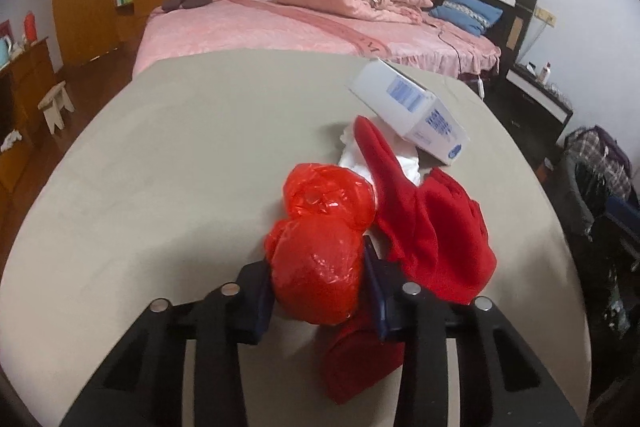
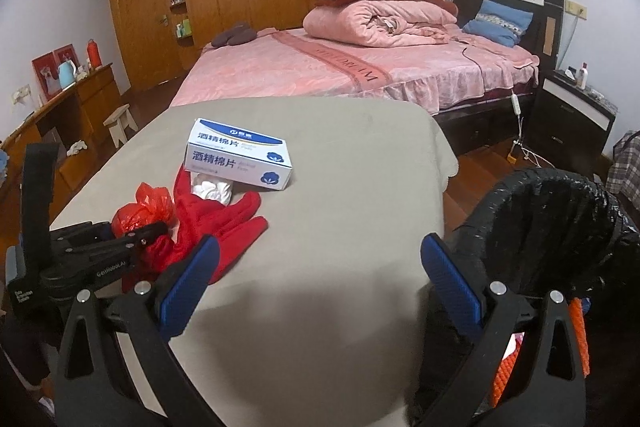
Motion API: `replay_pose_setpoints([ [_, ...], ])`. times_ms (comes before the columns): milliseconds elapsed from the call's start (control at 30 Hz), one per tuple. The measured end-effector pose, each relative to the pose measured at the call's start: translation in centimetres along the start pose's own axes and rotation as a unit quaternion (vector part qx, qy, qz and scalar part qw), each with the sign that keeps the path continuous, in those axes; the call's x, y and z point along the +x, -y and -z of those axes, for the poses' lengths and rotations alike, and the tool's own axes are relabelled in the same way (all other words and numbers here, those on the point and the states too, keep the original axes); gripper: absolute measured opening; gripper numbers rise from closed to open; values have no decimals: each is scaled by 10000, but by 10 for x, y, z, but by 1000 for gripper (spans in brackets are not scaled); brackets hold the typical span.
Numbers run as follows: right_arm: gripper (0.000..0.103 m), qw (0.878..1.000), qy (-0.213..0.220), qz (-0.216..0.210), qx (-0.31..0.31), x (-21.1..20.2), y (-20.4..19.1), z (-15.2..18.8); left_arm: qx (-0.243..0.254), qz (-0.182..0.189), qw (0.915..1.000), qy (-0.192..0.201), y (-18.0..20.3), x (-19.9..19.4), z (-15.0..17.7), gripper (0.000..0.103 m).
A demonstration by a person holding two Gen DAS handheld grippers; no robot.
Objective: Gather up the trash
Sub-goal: 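Grasp the red plastic bag with the left tool while the right tool grasps the red gloves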
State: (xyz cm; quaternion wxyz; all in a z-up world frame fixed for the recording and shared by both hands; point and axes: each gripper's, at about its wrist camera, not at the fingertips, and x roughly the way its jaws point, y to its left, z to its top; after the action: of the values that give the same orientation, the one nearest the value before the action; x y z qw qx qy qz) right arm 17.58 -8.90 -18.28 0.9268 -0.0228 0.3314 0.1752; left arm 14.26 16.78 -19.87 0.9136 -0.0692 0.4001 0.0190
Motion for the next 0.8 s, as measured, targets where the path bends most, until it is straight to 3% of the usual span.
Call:
replay_pose_setpoints([
  [233,98,9999,-87,-129,-57,11,-17,0,-31,-429,9984,354,-19,-24,1,38],
  [467,98,9991,-214,-346,-155,35,-48,0,1,-848,9961,261,-45,-29,5,38],
  [800,94,9967,-616,-483,-234,64,-77,-1,-136,-950,9952,209,-61,-30,13,38],
])
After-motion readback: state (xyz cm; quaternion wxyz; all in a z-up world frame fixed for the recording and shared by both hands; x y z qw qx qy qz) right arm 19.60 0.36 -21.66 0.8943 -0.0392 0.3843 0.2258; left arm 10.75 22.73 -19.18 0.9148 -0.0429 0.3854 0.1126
